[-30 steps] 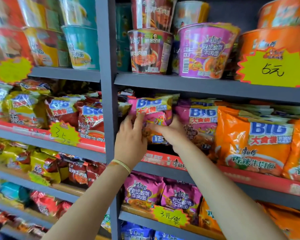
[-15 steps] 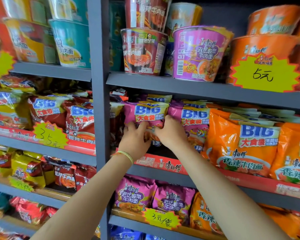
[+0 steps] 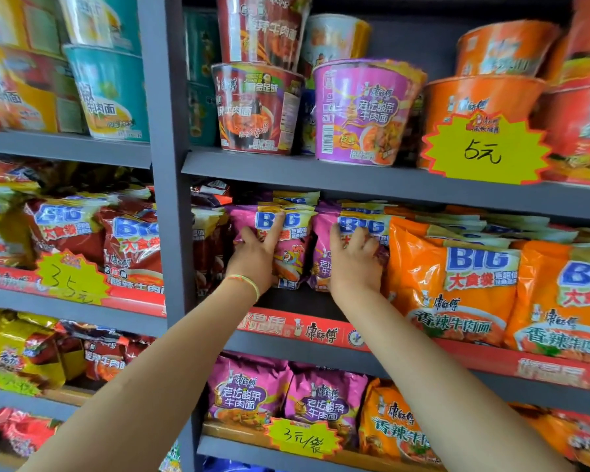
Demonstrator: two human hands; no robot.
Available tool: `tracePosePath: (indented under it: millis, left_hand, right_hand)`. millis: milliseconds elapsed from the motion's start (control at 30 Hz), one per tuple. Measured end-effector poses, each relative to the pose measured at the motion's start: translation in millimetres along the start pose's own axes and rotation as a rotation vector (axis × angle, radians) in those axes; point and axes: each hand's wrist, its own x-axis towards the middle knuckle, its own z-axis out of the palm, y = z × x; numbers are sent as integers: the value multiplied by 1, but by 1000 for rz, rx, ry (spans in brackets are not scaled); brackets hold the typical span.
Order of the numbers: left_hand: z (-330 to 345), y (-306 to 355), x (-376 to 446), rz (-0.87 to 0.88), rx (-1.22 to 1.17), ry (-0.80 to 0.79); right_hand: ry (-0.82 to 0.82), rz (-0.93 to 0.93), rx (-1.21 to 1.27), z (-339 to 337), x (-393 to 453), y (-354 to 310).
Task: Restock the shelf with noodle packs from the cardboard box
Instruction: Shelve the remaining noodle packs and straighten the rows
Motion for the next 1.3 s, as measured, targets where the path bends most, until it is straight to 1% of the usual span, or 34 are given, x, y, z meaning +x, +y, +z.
tracePosePath:
  millis: [67, 133, 233, 333, 467, 567, 600, 667, 733, 800, 833, 900, 933, 967, 1000, 1033, 1067, 1100, 1133, 1167, 1200, 1233, 1300]
  left_hand:
    - [0, -1, 9, -3, 16, -3]
    - [0, -2, 13, -12, 13, -27]
    - [-4, -4, 9, -1, -62, -80]
    - [-6, -7, 1, 14, -145, -56]
    - [-6, -11, -9, 7, -180, 3]
    - [-18, -13, -20, -29, -267, 35]
    - [-25, -13, -28, -32, -304, 86]
    - [-36, -17, -49, -24, -388, 283]
    - [-43, -30, -82, -22, -474, 470]
    - [-43, -53, -124, -57, -548, 578]
    - [-40, -67, -148, -100, -557, 612]
    - [-31, -102, -200, -269, -491, 627]
    - [-26, -122, -229, -382, -426, 591]
    - [-18, -145, -257, -497, -348, 498]
    - [-11, -170, -288, -622, -256, 321]
    - [-5, -197, -321, -753, -177, 85]
    - [0, -225, -356, -863, -136, -168]
    - [5, -248, -393, -936, -133, -378]
    - [6, -267, -433, -1005, -129, -516]
    - [5, -281, -474, -1069, -107, -564]
    - [0, -289, -512, -1141, -76, -530]
    - [-6, -296, -549, -1232, -47, -425]
    - [-20, -304, -616, -1403, 8, -130]
  right_hand:
    - [30, 6, -6, 4, 6, 1]
    - [27, 0, 1, 6, 9, 1]
    - [4, -9, 4, 4, 5, 1]
    - [-3, -23, 9, -2, -2, 4]
    - [77, -76, 56, -12, -17, 3]
    - [193, -207, 204, -22, -28, -6]
    - [244, -276, 276, -26, -32, -11]
    - [297, -416, 455, -31, -41, -24]
    - [305, -538, 672, -35, -51, -45]
    - [282, -668, 931, -35, -67, -76]
    - [247, -738, 1054, -34, -78, -95]
    - [107, -838, 1246, -25, -105, -141]
    - [15, -876, 1297, -20, -122, -167]
    - [-88, -921, 1315, -15, -141, -193]
    - [-206, -975, 1306, -7, -163, -220]
    - [-335, -1031, 1269, 1, -185, -248]
    - [-469, -1088, 1185, 11, -208, -277]
    - [-591, -1161, 1048, 20, -232, -305]
    - [-684, -1261, 885, 29, -260, -332]
    - [-754, -1370, 742, 36, -289, -357]
    - [-813, -1456, 645, 40, -319, -379]
    - [-868, -1521, 595, 39, -348, -399]
    - [-956, -1602, 582, 29, -406, -437]
